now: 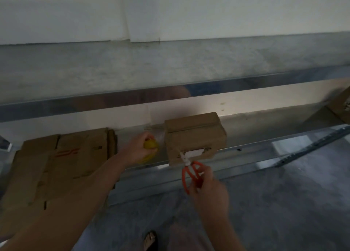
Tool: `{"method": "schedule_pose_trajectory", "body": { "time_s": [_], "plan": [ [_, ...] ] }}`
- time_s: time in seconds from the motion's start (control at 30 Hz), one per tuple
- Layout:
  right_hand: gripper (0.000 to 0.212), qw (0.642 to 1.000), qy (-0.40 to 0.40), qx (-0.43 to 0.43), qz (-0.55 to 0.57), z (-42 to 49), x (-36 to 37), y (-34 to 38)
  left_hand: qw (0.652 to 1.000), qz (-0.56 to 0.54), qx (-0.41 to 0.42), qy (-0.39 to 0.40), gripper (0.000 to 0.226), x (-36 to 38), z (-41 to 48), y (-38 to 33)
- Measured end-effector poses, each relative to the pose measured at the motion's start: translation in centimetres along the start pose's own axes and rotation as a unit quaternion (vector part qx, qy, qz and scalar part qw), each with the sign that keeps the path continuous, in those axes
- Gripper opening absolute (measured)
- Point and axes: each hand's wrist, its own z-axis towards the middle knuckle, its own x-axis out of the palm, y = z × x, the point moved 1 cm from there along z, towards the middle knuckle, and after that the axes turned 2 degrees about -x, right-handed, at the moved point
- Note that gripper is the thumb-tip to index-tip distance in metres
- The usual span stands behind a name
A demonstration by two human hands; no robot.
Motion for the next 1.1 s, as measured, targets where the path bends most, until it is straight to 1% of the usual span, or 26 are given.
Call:
{"method": "schedule_pose_trajectory", "body": {
  "time_s": [0.1,0.17,0.23,0.3,0.4,0.47,0.57,0.63,0.67,0.77,0.8,0.93,1.1],
  "plan": [
    [0.036,0.996,0.087,0.034,0.009,-1.3,2.6,1.9,1.000,0.000,0.026,-0.014,0.032,-0.4,-0.2,0.0],
    [0.038,0.984,0.156,0.071,0.052,-0.9,3.5,2.3,1.000,0.005,0.025,-0.006,0.031,-0.9,-0.4,0.0],
    [0.037,0.960,0.204,0.125,0.143,0.0,4.1,2.5,1.000,0.008,0.026,0.001,0.031,-1.3,-0.4,-0.1],
    [0.039,0.929,0.224,0.176,0.236,1.0,4.5,2.6,1.000,0.014,0.028,-0.001,0.032,-1.6,-0.4,-0.2],
    [0.045,0.897,0.254,0.196,0.303,2.3,5.0,2.9,0.999,0.023,0.035,-0.006,0.030,-1.8,-0.3,-0.2],
    [0.050,0.886,0.262,0.206,0.321,3.0,5.2,2.9,0.999,0.024,0.037,0.001,0.030,-1.9,-0.3,-0.1],
    [0.050,0.876,0.267,0.226,0.332,3.7,5.7,3.3,0.999,0.028,0.040,0.004,0.029,-2.0,-0.2,-0.1],
    [0.060,0.871,0.264,0.230,0.344,4.2,6.0,3.6,0.999,0.026,0.042,0.004,0.028,-2.1,0.0,-0.2],
    [0.060,0.869,0.267,0.230,0.346,4.4,6.2,3.6,0.999,0.026,0.042,0.003,0.029,-2.1,0.0,-0.2],
    [0.031,0.867,0.275,0.233,0.344,5.1,6.9,3.1,0.999,0.035,0.038,0.000,0.030,-2.2,0.1,-0.1],
    [0.025,0.868,0.275,0.234,0.340,5.2,7.1,2.9,0.999,0.038,0.036,-0.001,0.031,-2.2,0.1,-0.1],
    [0.023,0.873,0.269,0.230,0.336,5.7,7.4,2.5,0.999,0.042,0.026,0.002,0.036,-2.1,0.3,-0.1],
    [0.023,0.877,0.251,0.224,0.342,6.1,7.4,2.3,0.998,0.051,0.028,0.002,0.036,-1.8,0.3,-0.2]
  ]
}}
